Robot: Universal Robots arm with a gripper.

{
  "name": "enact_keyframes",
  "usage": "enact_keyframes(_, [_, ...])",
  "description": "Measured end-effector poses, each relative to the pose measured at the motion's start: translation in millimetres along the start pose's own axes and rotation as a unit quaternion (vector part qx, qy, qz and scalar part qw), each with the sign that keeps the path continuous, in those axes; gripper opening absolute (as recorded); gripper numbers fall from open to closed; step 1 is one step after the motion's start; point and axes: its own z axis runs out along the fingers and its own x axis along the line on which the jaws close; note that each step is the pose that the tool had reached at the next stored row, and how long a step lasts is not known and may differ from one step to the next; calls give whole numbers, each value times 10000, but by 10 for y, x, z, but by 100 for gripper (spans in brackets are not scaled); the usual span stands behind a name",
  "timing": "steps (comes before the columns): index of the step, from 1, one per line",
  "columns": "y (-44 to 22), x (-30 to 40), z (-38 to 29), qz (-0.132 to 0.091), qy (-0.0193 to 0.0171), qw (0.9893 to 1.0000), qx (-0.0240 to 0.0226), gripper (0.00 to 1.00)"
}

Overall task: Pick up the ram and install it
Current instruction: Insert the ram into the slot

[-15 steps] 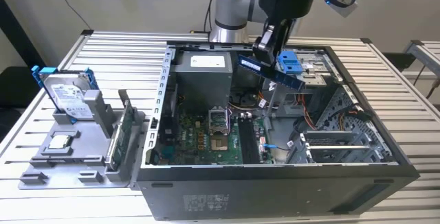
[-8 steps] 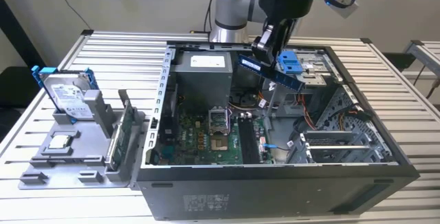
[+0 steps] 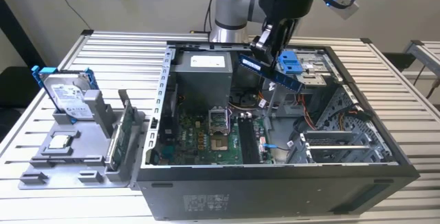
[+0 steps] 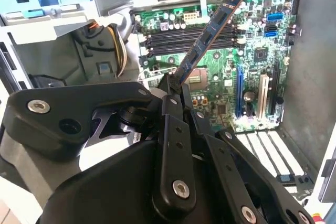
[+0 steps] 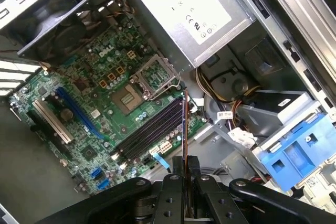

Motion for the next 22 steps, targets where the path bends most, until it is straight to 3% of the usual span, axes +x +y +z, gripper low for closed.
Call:
enact_keyframes(16, [0,0,0,227,0,9997,13,14])
enact_keyframes(22, [5,4,1,504,-2,9987,28,14])
